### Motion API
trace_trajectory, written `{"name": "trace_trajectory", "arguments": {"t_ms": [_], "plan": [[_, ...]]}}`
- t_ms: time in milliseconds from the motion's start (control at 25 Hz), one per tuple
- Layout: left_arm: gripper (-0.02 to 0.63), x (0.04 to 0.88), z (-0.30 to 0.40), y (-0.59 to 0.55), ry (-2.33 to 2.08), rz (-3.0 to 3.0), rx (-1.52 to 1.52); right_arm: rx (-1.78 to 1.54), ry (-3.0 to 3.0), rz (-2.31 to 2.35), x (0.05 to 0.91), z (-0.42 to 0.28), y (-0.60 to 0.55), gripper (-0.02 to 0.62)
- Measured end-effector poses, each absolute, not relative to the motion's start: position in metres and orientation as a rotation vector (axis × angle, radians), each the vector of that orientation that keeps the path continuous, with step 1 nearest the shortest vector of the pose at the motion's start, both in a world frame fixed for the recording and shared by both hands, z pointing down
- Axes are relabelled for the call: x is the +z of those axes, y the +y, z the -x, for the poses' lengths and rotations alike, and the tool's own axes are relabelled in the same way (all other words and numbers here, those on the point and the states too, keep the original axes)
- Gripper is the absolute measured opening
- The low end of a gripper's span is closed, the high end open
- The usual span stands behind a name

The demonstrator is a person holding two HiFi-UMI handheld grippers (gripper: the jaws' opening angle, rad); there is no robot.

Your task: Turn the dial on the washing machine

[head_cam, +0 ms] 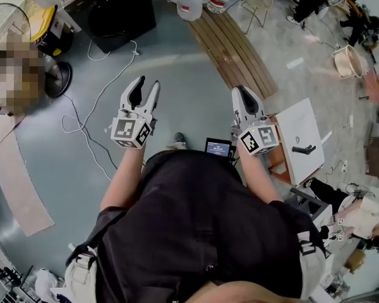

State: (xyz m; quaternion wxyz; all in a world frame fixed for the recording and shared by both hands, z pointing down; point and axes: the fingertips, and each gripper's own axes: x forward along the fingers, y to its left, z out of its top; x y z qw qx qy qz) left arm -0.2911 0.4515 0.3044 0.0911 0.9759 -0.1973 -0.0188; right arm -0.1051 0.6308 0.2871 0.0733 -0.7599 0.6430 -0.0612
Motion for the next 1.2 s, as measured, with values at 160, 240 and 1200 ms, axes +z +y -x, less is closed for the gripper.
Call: {"name": "trace_trajectory", "arguments": {"t_ms": [160,240,1200], "plan": [[0.169,0.316,0.265,0.416,-0.589,-2.869,-0.056,-0.208,1.977,2.296,0.282,0.082,0.595,0.050],[0.169,0.321,0.250,0.403,-0.588,-2.844,-0.069,-0.198,1.998,2.289,0.278,0.072,0.582,0.050],[0.169,0.311,0.087,0.264,-0.867,-2.852,0.067,-0.236,2.122,2.051,0.302,-0.127,0.402,0.050]]}}
